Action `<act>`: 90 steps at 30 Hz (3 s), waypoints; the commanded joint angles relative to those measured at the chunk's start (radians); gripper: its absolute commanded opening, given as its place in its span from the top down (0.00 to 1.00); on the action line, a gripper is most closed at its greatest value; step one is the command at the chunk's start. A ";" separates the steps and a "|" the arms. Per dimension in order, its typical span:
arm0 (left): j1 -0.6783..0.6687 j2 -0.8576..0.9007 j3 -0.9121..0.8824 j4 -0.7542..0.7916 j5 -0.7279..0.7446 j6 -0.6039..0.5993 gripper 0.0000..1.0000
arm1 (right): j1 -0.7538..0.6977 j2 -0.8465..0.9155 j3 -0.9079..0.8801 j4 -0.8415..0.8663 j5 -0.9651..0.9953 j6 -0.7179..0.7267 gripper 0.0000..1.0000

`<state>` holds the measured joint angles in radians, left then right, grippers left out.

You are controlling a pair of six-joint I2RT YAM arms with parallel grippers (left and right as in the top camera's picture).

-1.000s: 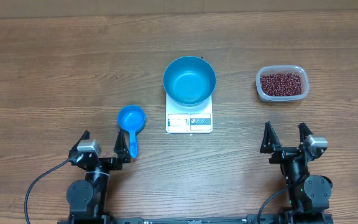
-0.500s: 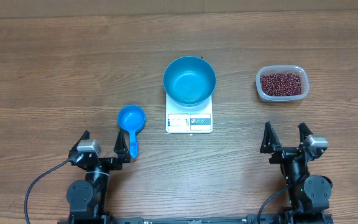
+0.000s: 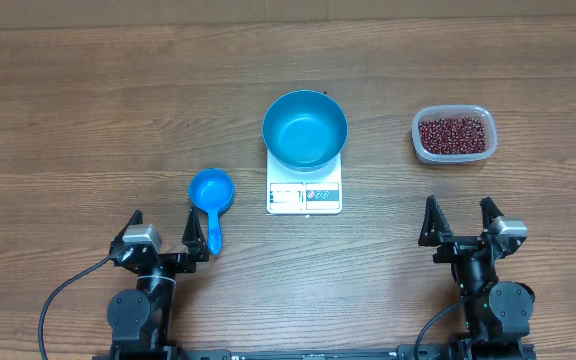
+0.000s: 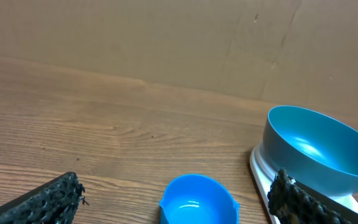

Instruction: Scoop item into bowl and weigh 150g on scale

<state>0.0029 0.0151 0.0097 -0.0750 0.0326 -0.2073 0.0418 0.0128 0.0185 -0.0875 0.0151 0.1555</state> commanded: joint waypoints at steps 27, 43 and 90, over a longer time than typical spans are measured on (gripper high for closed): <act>0.010 0.370 0.384 -0.151 0.169 0.076 0.00 | 0.002 -0.009 -0.010 0.006 0.010 -0.007 0.00; 0.010 0.945 0.785 -0.502 0.544 0.074 0.01 | 0.002 -0.009 -0.010 0.006 0.010 -0.007 0.00; -0.024 1.811 1.278 -0.788 0.045 0.368 0.46 | 0.002 -0.009 -0.010 0.006 0.010 -0.007 0.00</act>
<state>-0.0200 1.7859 1.2724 -0.8700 0.0990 0.1387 0.0418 0.0128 0.0185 -0.0875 0.0154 0.1555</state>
